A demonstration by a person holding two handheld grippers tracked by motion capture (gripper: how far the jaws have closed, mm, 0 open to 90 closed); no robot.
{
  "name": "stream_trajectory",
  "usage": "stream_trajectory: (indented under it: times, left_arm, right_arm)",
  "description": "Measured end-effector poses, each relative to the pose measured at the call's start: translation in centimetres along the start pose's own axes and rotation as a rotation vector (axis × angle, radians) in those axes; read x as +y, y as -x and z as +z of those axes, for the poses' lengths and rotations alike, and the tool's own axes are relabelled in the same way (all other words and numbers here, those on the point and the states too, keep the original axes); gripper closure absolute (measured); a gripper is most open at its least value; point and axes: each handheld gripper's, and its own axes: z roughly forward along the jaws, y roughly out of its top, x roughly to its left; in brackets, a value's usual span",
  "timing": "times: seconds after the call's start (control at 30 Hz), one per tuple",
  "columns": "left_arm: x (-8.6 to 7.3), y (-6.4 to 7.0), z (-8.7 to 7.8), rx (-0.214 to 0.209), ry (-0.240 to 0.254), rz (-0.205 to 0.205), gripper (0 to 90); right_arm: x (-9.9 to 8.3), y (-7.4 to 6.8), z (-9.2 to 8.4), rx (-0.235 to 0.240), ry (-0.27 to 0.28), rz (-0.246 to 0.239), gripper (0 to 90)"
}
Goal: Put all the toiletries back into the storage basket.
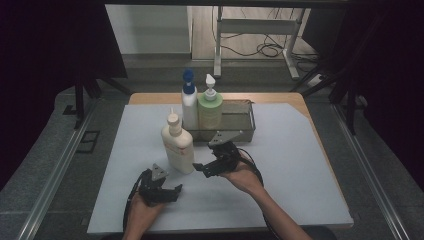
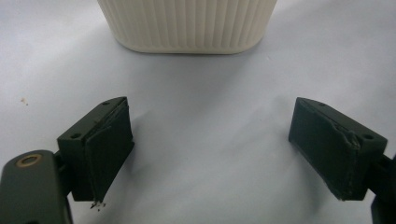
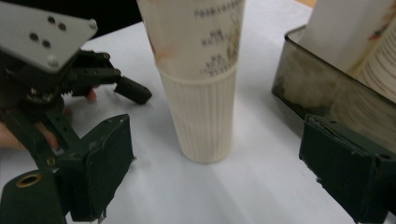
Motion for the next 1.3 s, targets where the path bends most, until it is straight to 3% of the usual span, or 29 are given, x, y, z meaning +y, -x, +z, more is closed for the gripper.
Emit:
stream_trajectory:
  times: [0.33,1.03,1.3]
  left_arm:
    - [0.0,0.0,0.0,0.0,0.001,0.0,13.2]
    - [0.0,0.0,0.0,0.002,-0.001,0.003,13.2]
    - [0.0,0.0,0.0,0.003,-0.001,0.0,13.2]
  right_arm:
    - [1.9,-0.7,1.8,-0.009,0.003,-0.02,10.8]
    - [4.4,-1.1,5.6,-0.054,0.005,-0.005,13.6]
    - [5.3,-1.6,6.0,-0.068,0.004,-0.019,24.1]
